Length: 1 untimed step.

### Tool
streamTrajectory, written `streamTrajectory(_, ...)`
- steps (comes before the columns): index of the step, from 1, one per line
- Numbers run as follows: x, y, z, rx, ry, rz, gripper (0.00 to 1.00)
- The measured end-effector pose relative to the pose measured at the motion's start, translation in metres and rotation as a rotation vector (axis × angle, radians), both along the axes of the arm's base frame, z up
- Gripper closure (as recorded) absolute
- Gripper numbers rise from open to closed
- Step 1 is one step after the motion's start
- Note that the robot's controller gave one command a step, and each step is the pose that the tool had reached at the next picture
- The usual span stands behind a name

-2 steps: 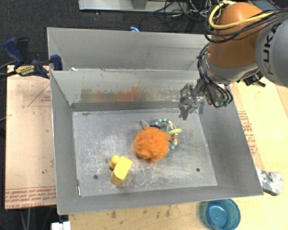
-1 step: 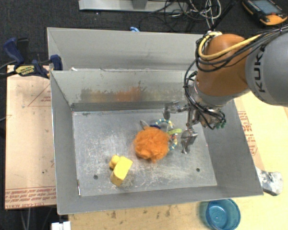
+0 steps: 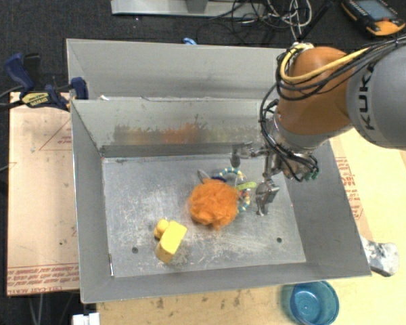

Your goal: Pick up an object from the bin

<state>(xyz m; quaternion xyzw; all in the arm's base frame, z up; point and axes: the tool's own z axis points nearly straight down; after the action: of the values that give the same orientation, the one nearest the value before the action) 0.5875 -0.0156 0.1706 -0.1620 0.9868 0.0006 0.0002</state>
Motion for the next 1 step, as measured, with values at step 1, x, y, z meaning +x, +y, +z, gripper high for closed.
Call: streamTrajectory(1,0.0261,-0.0012,-0.096,0.001,0.0,0.145,1.0)
